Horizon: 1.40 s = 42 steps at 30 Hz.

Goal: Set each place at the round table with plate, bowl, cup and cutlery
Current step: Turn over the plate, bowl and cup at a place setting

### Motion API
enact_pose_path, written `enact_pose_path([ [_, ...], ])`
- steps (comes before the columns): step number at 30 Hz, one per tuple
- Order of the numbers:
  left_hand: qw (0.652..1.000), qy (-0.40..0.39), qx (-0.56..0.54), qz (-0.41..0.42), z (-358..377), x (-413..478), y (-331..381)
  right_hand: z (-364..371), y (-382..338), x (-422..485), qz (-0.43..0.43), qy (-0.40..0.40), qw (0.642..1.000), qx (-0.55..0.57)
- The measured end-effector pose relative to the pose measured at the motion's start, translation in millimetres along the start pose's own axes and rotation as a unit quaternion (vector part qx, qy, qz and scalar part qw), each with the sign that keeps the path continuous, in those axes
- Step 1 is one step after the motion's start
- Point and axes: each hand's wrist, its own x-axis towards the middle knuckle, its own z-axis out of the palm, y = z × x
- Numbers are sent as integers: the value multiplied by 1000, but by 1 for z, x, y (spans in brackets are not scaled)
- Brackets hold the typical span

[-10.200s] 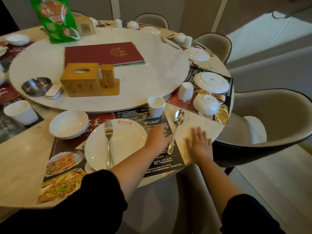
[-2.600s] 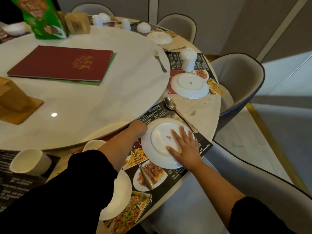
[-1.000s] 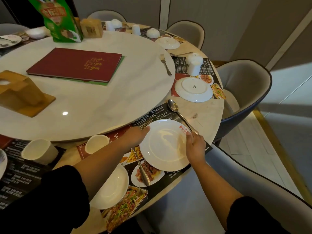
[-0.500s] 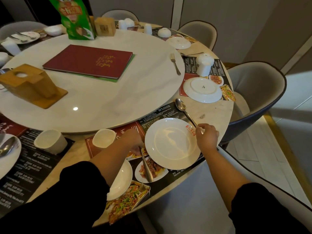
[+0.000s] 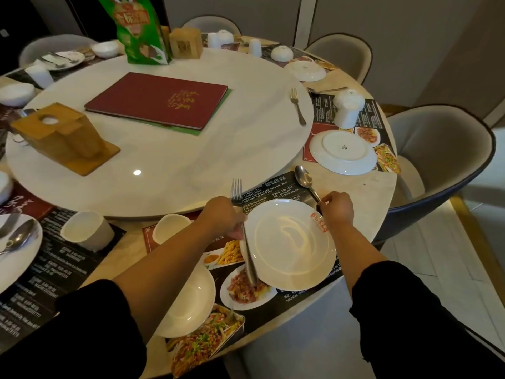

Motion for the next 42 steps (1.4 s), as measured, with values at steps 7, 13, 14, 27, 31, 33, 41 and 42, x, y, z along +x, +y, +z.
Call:
enact_pose_path([
  [7, 986, -93, -117, -75, 49, -3, 14, -12, 3, -4, 10, -18, 1000, 11],
  [13, 977, -134, -144, -85, 79, -3, 13, -39, 6, -47, -49, -1, 995, 83],
  [14, 978, -128, -144, -84, 81, -1, 11, -41, 8, -57, -59, -5, 994, 91],
  [27, 972, -119, -172, -110, 84, -2, 5, -20, 22, -125, -70, -48, 996, 33],
  [31, 971, -125, -163, -125, 83, -2, 5, -19, 20, -128, -72, -50, 996, 18],
  [33, 972, -123, -154, -130, 83, -2, 5, -20, 19, -129, -76, -51, 996, 5],
  [41, 987, 83, 89, 105, 55, 0, -9, -26, 18, -126, -100, -35, 994, -6],
  [42, 983, 109, 84, 120, 50, 1, -13, -30, 19, -122, -99, -13, 995, 3],
])
